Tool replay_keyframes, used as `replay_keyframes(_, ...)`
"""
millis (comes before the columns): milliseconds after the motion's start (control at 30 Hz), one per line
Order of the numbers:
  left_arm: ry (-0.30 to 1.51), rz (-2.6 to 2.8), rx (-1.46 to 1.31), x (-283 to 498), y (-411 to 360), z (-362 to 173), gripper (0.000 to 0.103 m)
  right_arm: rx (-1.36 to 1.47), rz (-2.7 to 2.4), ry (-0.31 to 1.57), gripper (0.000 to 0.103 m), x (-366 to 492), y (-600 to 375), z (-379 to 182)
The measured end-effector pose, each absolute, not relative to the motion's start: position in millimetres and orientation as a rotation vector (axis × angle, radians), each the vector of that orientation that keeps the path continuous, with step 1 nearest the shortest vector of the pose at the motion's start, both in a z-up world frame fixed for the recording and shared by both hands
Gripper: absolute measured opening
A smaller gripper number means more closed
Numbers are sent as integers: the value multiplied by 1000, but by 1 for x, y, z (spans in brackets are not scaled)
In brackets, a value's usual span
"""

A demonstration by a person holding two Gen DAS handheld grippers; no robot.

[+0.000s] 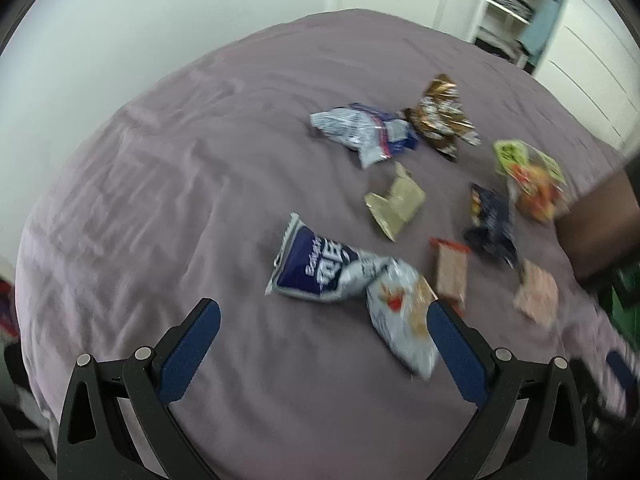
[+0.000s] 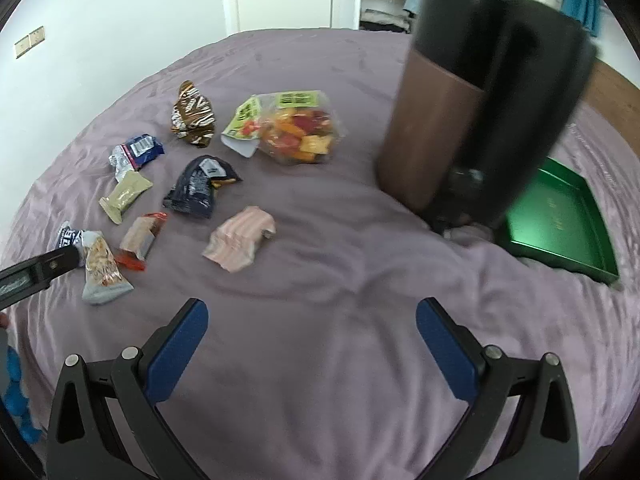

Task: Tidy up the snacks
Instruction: 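Grasp the blue-white chip bag with the left tool while the right tool grasps the striped candy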

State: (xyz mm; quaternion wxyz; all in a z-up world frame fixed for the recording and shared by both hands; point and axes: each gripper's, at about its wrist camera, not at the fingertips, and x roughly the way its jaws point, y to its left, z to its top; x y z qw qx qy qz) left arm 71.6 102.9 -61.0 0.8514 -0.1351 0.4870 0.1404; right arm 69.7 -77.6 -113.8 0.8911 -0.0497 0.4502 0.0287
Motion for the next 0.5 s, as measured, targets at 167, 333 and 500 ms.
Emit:
replay_keyframes(167,1033,376,-347,88,107,-75,102,-70,97,952,103,89,-68,-124)
replay_keyframes(333,1042,399,-375,102,105,-83,102,-54,126,961,103,106,-56,-132)
replay_keyframes(500,1054,406,-395,106,103,-87,102,-54,143,970,103,116,-49,-138)
